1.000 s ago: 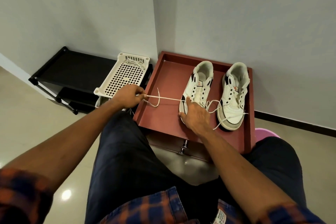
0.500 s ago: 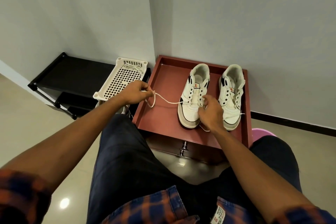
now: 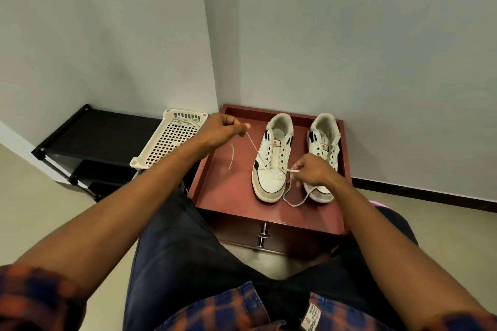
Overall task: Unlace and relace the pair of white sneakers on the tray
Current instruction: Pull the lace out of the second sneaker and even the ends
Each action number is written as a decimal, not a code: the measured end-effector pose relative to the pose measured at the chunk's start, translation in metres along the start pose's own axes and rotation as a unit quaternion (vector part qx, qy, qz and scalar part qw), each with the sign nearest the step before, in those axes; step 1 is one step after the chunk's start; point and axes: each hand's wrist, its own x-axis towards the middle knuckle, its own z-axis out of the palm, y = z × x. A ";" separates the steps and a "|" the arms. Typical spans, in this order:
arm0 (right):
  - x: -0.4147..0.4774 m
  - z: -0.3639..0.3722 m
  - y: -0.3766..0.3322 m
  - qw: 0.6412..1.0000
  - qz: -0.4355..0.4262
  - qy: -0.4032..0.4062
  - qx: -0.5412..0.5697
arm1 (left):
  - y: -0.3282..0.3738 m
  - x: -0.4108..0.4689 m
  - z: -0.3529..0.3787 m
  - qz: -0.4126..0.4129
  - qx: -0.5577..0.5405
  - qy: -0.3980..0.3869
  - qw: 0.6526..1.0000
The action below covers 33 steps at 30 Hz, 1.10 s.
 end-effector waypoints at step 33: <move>-0.061 -0.140 -0.116 0.838 -0.246 0.184 0.451 | 0.151 0.003 -0.004 0.020 -0.289 0.007 0.957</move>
